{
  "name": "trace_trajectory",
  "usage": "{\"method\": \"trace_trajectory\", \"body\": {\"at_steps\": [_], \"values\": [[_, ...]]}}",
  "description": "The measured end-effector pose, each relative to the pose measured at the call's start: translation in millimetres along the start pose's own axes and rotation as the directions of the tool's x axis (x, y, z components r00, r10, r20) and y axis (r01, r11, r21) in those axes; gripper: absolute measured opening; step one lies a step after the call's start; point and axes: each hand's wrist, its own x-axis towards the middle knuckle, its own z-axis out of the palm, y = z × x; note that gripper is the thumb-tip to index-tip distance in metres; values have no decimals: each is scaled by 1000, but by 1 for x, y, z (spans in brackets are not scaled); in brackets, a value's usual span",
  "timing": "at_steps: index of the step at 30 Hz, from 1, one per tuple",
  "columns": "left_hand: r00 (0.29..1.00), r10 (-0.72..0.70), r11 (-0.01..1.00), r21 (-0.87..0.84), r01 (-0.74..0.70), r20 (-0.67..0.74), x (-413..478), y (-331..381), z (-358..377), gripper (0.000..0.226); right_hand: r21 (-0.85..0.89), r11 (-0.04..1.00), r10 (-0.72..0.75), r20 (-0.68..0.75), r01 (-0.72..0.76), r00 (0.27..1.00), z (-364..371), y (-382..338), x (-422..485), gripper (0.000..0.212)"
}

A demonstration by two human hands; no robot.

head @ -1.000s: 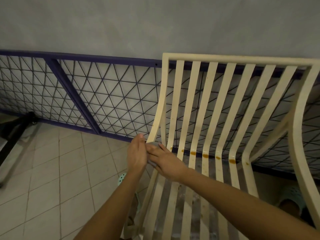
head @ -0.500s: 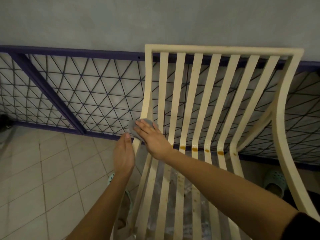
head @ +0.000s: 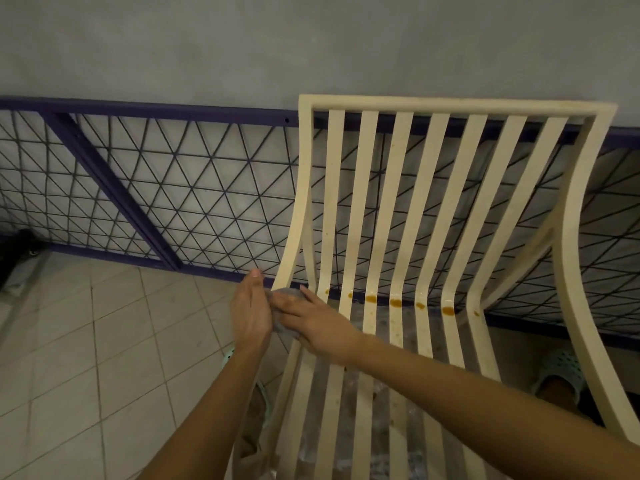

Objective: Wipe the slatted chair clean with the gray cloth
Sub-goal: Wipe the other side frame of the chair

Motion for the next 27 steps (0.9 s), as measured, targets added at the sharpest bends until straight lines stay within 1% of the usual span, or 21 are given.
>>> {"method": "trace_trajectory", "body": {"at_steps": [1, 3, 8, 10, 14, 16, 18, 20, 23, 27], "values": [[1000, -3, 1000, -5, 3, -6, 1, 0, -1, 47, -48, 999, -10, 19, 11, 1000, -7, 9, 7, 44], [1000, 0, 1000, -21, 0, -13, 0, -1, 0, 48, -112, 994, 19, 52, -13, 998, -18, 26, 20, 51], [1000, -2, 1000, 8, 2, -30, -1, 0, -1, 54, -190, 979, 97, 83, -79, 992, -34, 59, 48, 72], [999, -3, 1000, 14, 4, -33, 0, 1, 0, 52, -175, 975, 148, 59, -135, 987, -32, 59, 51, 74], [1000, 6, 1000, 3, -6, -27, 0, 1, 0, 46, -78, 954, 287, -45, -290, 957, -8, 32, 44, 67], [1000, 20, 1000, -3, -20, -19, -2, 2, 0, 41, -24, 946, 322, -75, -324, 944, -1, 18, 37, 65], [1000, 23, 1000, -7, -23, -10, -3, 4, -1, 36, -14, 951, 306, -58, -308, 950, 1, 7, 32, 63], [1000, -5, 1000, -28, 5, -6, -4, 6, 0, 35, -14, 961, 276, -39, -277, 960, -2, -5, 23, 64], [999, -54, 997, -53, 53, -9, -2, 3, 0, 44, 50, 974, 221, -53, -219, 974, 1, -29, 9, 65], [998, -55, 998, -44, 54, -18, -1, 0, -1, 44, 93, 978, 195, -78, -188, 978, 20, -44, -2, 54]]}}
